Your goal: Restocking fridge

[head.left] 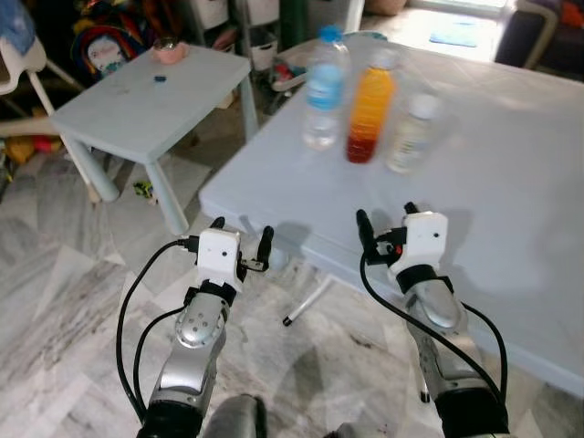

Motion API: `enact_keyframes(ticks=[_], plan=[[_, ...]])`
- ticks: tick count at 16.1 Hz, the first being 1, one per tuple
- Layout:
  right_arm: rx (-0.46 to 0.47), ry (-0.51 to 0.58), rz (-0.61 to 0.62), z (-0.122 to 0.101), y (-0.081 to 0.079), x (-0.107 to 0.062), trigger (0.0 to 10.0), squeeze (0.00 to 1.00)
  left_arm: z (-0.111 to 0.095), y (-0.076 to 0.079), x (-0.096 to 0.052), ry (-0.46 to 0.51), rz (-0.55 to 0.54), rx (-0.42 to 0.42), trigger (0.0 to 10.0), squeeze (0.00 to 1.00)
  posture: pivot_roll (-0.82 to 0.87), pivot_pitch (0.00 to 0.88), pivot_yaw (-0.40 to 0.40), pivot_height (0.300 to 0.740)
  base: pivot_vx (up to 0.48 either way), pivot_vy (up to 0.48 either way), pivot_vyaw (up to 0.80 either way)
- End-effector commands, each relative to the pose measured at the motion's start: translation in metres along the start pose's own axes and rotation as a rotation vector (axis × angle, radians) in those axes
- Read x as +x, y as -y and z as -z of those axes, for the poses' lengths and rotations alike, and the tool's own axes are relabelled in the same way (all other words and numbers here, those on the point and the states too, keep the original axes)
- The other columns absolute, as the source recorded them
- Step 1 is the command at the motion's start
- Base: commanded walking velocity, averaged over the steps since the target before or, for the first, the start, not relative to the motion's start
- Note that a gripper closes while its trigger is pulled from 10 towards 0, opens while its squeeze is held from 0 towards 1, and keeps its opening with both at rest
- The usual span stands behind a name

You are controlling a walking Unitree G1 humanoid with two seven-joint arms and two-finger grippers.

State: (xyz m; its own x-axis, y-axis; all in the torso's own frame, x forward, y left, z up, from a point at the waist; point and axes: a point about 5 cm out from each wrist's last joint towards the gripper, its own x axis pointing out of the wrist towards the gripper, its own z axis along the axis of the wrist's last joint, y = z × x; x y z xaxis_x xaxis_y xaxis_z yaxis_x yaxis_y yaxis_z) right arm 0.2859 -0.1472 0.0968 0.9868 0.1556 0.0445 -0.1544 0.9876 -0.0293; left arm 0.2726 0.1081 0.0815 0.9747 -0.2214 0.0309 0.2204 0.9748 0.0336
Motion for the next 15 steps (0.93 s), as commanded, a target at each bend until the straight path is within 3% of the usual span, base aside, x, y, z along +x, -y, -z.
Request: enact_keyframes(ticks=[1, 4, 12, 14, 15], plan=[[0.014, 0.010, -0.019, -0.003, -0.006, 0.002, 10.0, 0.00, -0.004, -0.008, -0.002, 0.019, -0.030, -0.010, 10.0, 0.00, 0.01, 0.106, 0.020, 0.740, 0.000, 0.431, 0.00], [0.020, 0.009, -0.021, -0.003, -0.006, 0.002, 10.0, 0.00, -0.005, -0.007, -0.003, 0.025, -0.012, -0.020, 10.0, 0.00, 0.01, 0.108, 0.019, 0.740, 0.000, 0.456, 0.00], [-0.128, 0.052, 0.038, -0.010, -0.004, 0.012, 10.0, 0.00, -0.009, -0.004, -0.005, 0.038, -0.008, 0.023, 10.0, 0.00, 0.01, 0.113, 0.018, 0.740, 0.000, 0.000, 0.00], [-0.126, 0.025, 0.049, -0.012, -0.001, 0.016, 10.0, 0.00, -0.008, -0.003, -0.006, 0.039, -0.001, 0.024, 10.0, 0.00, 0.01, 0.113, 0.017, 0.740, 0.000, 0.000, 0.00], [-0.202, 0.106, 0.067, -0.025, 0.004, 0.017, 10.0, 0.00, -0.010, -0.005, -0.008, 0.047, -0.009, 0.019, 10.0, 0.00, 0.02, 0.111, 0.018, 0.740, 0.000, 0.000, 0.00]])
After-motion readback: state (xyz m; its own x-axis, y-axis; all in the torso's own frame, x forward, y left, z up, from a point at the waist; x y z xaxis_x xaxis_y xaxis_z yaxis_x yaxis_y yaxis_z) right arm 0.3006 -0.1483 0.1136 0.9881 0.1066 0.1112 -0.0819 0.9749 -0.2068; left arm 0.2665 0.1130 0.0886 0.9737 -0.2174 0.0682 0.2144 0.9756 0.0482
